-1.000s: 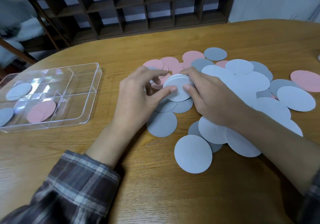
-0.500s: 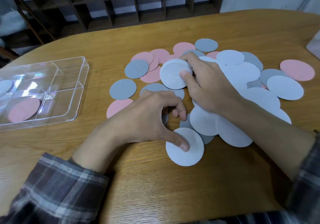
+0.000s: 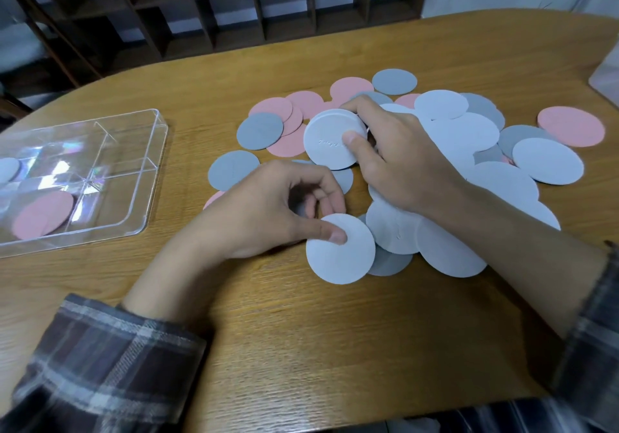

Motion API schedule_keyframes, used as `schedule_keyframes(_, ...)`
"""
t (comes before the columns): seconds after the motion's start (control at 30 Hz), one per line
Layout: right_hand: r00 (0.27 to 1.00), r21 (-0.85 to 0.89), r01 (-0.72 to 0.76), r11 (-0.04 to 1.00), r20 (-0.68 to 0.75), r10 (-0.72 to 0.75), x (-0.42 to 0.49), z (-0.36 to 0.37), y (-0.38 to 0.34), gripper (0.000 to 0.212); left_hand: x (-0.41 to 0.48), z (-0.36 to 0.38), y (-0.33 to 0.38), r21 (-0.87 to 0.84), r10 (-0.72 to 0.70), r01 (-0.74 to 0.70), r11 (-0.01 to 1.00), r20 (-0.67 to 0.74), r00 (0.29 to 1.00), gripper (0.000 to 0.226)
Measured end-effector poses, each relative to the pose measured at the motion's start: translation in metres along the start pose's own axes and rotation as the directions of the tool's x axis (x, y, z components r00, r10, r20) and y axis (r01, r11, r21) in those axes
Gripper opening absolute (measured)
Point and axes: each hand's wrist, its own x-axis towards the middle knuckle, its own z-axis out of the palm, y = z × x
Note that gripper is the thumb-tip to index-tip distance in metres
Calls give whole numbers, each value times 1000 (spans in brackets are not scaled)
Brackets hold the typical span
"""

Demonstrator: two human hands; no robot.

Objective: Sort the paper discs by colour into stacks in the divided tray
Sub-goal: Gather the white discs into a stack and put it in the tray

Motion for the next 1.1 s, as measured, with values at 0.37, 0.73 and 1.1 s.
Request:
schedule_keyframes(0.37,999,108,-27,994,-29,31,0,-6,-4,26,2,-15,-7,-182,73,-118,976,-239,968,15)
schedule_keyframes(0.73,1000,156,-3,988,15,1,-4,-3,-7,30,7,-11,-16,-47,-9,-27,999,-630,777,15)
schedule_keyframes(1.1,988,142,29,989,144,-50,-8,0,-8,45,13,2,-23,181,107,28,983,-693,713,26)
